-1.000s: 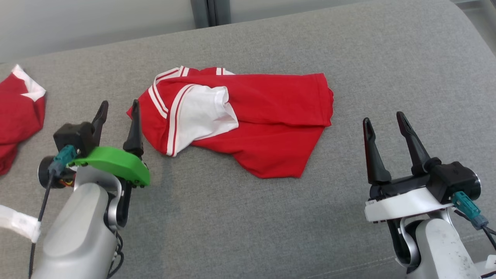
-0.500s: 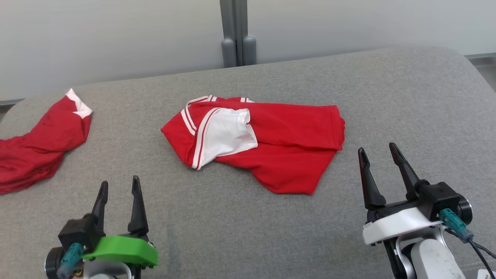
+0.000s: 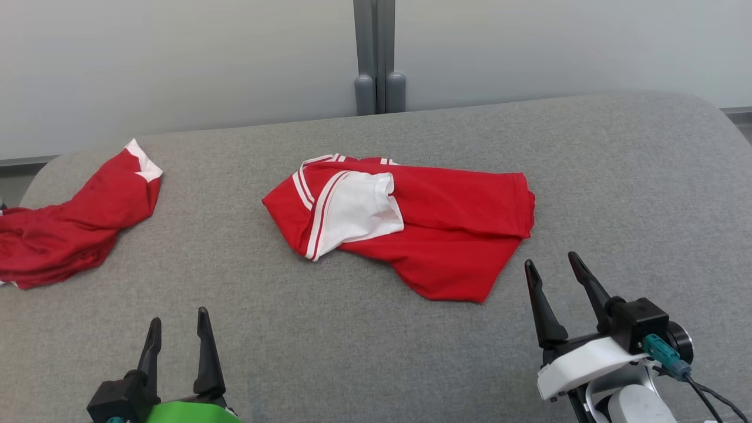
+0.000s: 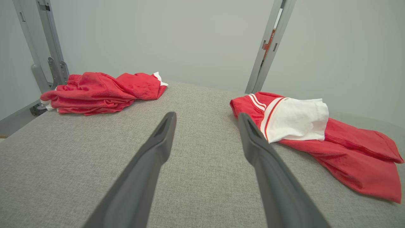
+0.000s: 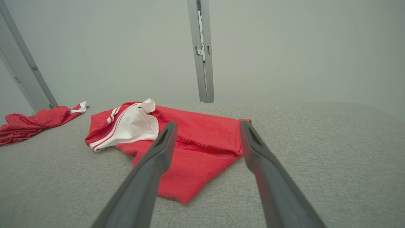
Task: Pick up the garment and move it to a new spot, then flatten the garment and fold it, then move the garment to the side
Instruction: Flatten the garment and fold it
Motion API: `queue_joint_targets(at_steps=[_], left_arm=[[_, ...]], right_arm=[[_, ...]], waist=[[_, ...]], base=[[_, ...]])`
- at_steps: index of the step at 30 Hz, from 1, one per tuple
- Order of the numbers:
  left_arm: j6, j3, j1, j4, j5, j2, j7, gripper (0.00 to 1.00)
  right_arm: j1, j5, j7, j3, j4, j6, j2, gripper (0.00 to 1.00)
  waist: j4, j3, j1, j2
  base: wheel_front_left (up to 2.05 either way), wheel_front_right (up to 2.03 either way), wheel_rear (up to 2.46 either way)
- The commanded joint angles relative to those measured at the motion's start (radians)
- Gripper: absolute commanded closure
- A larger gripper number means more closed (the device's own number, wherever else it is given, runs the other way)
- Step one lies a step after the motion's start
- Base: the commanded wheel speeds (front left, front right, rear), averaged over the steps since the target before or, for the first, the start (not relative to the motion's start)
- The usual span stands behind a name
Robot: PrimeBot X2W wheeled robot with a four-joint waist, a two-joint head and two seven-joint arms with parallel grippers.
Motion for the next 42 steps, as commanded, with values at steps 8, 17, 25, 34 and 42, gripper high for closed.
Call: queue_joint_targets(at_steps=[8, 17, 25, 34, 42], left_arm=[[-0.022, 0.029, 0.007, 0.015, 0.029, -0.014, -0.001, 0.00], [-0.035, 0.035, -0.014, 0.034, 0.050, -0.020, -0.001, 0.00], [-0.065, -0.050, -0.123, 0.086, 0.099, -0.022, -0.001, 0.00], [-0.081, -0.193, -0.398, 0.234, 0.141, -0.022, 0.033, 0.00], [-0.048, -0.259, -0.600, 0.405, 0.157, -0.021, 0.052, 0.00]], right_arm=[[-0.012, 0.007, -0.003, 0.010, 0.033, -0.001, -0.002, 0.00], [-0.026, 0.005, -0.003, 0.007, 0.031, -0.001, -0.002, 0.00], [-0.059, -0.002, -0.003, 0.018, 0.012, -0.001, -0.002, 0.00], [-0.109, 0.006, -0.003, 0.022, -0.006, -0.001, -0.002, 0.00], [-0.139, 0.028, -0.003, 0.015, -0.019, -0.001, -0.002, 0.00]], waist=[[-0.002, 0.008, 0.0000, 0.0000], [-0.010, 0.027, 0.0000, 0.0000], [-0.054, 0.095, 0.0000, 0.0000], [-0.175, 0.206, 0.0000, 0.0000], [-0.250, 0.280, 0.0000, 0.0000]], base=[[0.00, 0.00, 0.00], [0.00, 0.00, 0.00], [0.00, 0.00, 0.00], [0.00, 0.00, 0.00], [0.00, 0.00, 0.00]])
